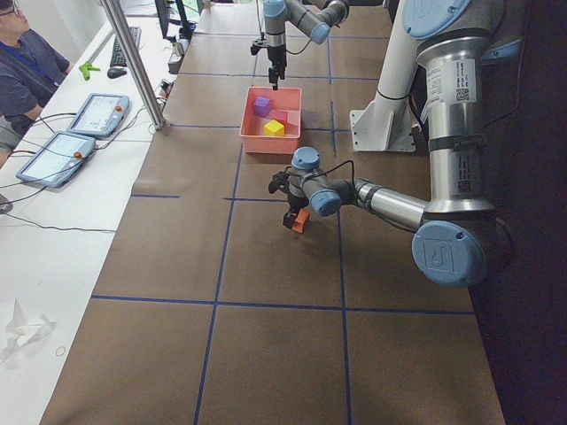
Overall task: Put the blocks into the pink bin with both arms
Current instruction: 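Release the purple cube in the bin and withdraw the right gripper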
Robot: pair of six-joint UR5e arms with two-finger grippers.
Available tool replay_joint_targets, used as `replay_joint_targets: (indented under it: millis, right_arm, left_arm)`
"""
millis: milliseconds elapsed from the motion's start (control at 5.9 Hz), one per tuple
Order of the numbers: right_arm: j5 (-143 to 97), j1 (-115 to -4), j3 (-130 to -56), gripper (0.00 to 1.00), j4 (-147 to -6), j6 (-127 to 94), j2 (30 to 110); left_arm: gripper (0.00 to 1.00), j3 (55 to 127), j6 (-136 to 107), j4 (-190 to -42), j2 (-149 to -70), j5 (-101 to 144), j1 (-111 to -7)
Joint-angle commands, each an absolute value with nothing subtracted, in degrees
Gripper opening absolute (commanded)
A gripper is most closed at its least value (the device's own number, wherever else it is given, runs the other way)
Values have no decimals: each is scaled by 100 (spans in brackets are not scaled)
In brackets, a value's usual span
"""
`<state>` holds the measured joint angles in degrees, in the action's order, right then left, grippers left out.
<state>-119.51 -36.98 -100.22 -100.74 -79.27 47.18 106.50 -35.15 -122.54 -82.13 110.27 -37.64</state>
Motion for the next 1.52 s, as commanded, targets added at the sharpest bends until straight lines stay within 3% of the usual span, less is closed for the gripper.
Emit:
replay_joint_targets:
  millis: [0, 339, 677, 1016, 1355]
  right_arm:
    - [-11962, -3744, -10342, 100, -10081, -7614, 4963]
    - [-12041, -4041, -10529, 100, -10099, -6894, 5229]
    - [-12085, -4515, -10904, 100, -10099, -5597, 5858]
    - [-12566, -5182, -11362, 100, -10090, -3990, 6754]
    - [-12612, -5842, -11592, 100, -10055, -2442, 7625]
  left_arm:
    - [48, 10573, -3516, -12252, -8288, 11709, -3779]
    - [44, 10862, -3568, -12173, -8288, 11900, -3919]
    - [44, 11072, -4223, -11703, -8908, 11900, -4253]
    - [44, 11748, -4926, -9513, -10406, 11892, -4263]
    - [44, 11595, -5981, -7853, -12288, 11857, -4053]
